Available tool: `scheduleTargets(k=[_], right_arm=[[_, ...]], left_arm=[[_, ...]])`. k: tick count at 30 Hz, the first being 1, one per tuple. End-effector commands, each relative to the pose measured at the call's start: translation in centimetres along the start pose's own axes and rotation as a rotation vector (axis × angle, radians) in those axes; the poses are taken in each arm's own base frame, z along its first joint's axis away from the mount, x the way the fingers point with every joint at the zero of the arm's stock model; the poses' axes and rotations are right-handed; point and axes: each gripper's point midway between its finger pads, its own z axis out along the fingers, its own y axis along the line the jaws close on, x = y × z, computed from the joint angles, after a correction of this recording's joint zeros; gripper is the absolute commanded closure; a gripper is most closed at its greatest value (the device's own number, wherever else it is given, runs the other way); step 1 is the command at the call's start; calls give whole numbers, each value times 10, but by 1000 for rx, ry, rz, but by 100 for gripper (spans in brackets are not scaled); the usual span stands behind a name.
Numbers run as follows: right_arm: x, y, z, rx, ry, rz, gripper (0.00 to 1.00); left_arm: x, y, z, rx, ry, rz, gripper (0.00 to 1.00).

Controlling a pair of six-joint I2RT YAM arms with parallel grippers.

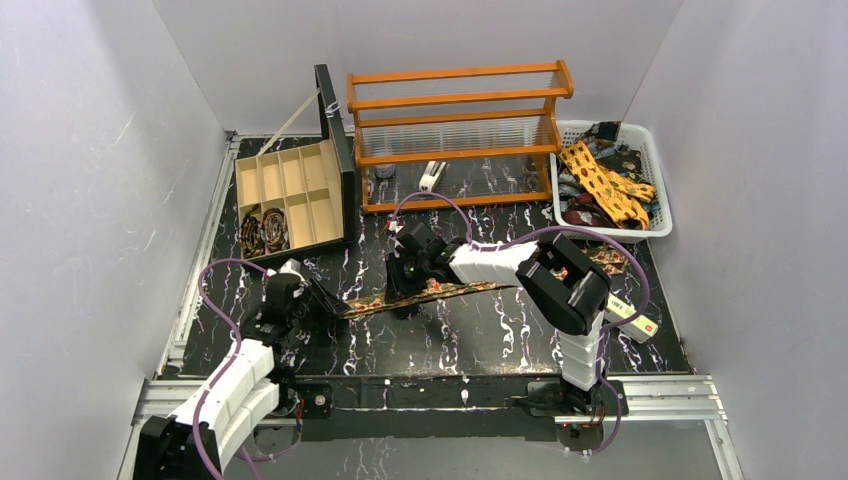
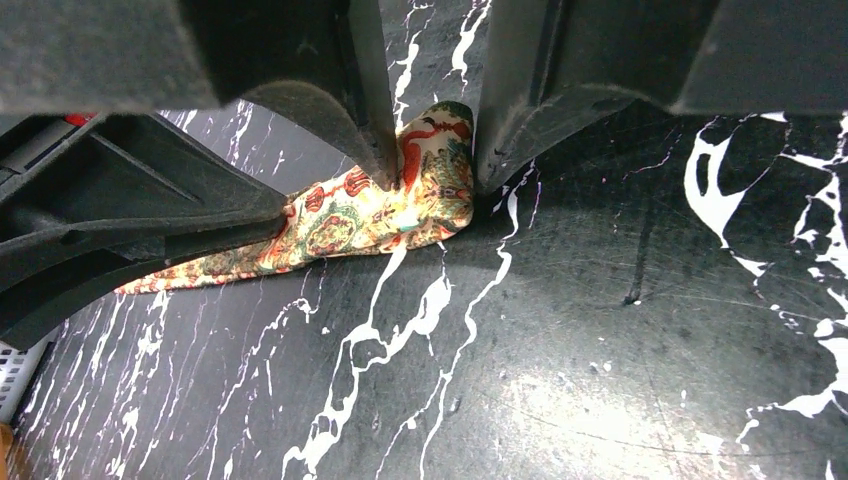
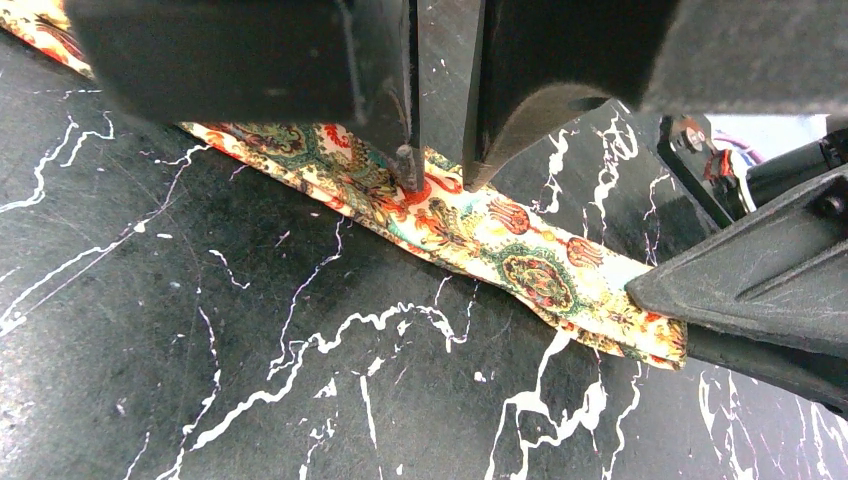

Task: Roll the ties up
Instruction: Flatten out the tie at the center of the board.

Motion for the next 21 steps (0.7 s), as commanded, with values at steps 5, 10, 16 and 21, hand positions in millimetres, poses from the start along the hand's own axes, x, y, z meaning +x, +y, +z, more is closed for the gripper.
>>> scheduleTargets(k=[5, 10, 16, 21], right_arm=[[4, -3, 2, 6, 38, -2, 70], [5, 0, 3, -8, 49, -2, 70], [5, 2, 4, -18, 59, -1, 69], [-2, 14, -2, -62, 44, -10, 66]], left_arm=[[2, 20, -1, -116, 11, 5, 71], [-3, 14, 2, -83, -16, -14, 75], [-2, 4, 5, -30, -14, -52, 87], [-4, 5, 3, -41, -20, -43, 100]])
